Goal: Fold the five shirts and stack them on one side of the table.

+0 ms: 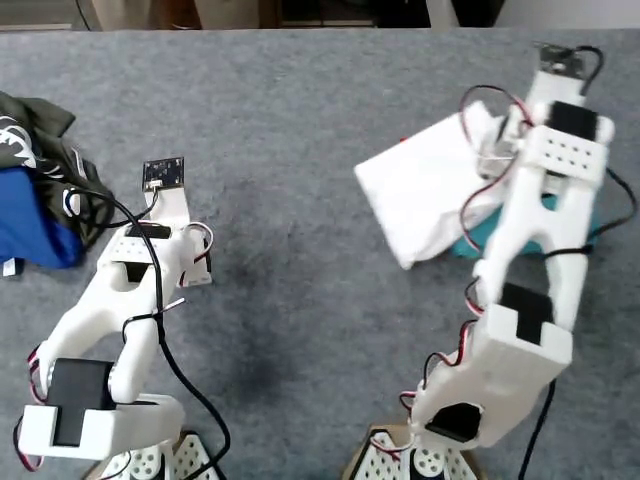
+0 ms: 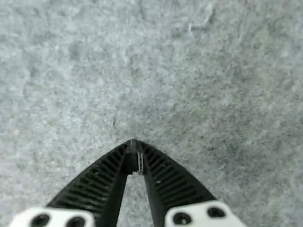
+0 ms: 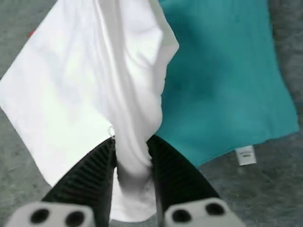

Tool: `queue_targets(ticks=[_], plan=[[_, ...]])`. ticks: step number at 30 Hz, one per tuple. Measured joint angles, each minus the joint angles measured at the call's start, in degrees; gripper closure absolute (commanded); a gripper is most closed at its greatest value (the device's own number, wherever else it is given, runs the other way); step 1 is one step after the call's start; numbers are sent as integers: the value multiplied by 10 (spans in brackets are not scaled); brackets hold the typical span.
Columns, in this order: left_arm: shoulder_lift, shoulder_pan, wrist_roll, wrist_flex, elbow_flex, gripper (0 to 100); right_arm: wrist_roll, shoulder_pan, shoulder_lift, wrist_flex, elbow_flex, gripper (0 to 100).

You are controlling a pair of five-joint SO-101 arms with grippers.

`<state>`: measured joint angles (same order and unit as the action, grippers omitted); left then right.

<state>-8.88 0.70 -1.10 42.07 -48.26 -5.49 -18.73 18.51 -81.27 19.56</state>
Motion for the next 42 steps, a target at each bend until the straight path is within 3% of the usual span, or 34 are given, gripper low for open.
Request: queue_targets(ticks=[13, 28, 31, 39, 42], plan=[[0, 0, 0, 0, 0, 981, 18, -99, 0, 48, 0, 996], [0, 0, 0, 0, 0, 981, 39, -131, 0, 52, 0, 988], [0, 0, 0, 0, 0, 981, 39, -131, 1, 52, 0, 896], [0, 0, 0, 0, 0, 981, 39, -131, 1, 30, 0, 389], [0, 0, 0, 0, 0, 981, 39, -131, 1, 30, 0, 323]])
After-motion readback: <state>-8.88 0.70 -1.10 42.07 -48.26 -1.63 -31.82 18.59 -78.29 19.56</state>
